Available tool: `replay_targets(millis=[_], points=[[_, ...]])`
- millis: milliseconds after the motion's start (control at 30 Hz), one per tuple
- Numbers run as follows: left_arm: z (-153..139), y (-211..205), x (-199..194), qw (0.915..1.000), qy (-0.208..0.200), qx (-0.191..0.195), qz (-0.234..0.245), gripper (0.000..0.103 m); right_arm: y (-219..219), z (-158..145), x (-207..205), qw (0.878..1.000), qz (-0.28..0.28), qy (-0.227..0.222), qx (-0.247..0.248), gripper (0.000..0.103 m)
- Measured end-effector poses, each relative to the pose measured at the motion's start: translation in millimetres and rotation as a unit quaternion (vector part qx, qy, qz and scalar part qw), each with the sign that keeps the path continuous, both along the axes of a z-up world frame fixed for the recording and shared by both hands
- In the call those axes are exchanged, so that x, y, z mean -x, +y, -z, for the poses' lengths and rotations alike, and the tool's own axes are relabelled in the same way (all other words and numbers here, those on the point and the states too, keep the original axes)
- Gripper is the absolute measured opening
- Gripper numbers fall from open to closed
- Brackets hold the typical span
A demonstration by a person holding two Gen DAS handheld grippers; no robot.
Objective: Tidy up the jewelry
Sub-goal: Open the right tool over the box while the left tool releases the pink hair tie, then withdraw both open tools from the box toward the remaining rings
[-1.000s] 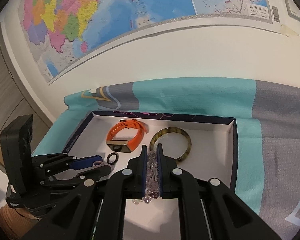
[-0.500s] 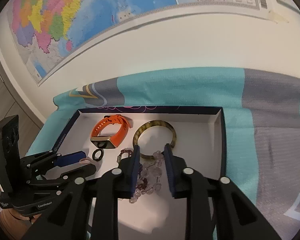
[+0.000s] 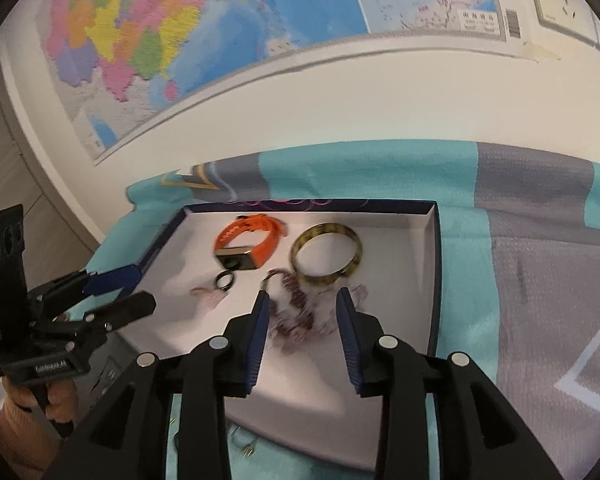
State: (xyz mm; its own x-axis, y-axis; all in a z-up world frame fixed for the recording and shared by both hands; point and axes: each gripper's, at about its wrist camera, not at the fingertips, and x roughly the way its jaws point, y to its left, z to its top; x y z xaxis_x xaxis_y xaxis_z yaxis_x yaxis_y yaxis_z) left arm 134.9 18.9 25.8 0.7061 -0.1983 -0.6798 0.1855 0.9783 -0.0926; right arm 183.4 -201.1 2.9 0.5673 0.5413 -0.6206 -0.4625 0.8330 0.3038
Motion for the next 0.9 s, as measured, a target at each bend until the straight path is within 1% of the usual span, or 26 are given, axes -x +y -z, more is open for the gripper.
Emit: replay_targets(millis=[100,200,333,467,500,567,667,900], points=[[-6,3,17,0.9999,-0.012,0.004,0.003,0.061,0,-5,22,1.0,-0.016,-0.012,0.003,0.032],[-8,3,32,0.9998,-0.019,-0.002,0.003,0.061,2,-8,46,0.999,-0.035,-0.025,0.014,0.032],[-2,3,48,0.9998,-0.017,-0.001,0.009,0.061,7,-4,72,0.997,-0.06,-0.03,0.028,0.032],[9,2,61,0.9999,-0.003,0.001,0.012,0.061,17,11,92,0.995,-0.078,-0.027,0.062,0.032],[11,2,63,0.9999,-0.001,0.001,0.014,0.061,19,15,96,0.994,-0.081,-0.022,0.068,0.031],[16,2,67,0.9998,0.005,0.005,0.017,0.061,22,23,101,0.993,-0.09,-0.015,0.075,0.026],[25,-1,73,0.9997,0.016,0.004,0.019,0.061,28,31,105,0.991,-0.096,-0.012,0.089,0.022],[37,-10,83,0.9989,0.033,0.002,0.034,0.061,39,32,104,0.99,-0.098,-0.019,0.102,0.021]])
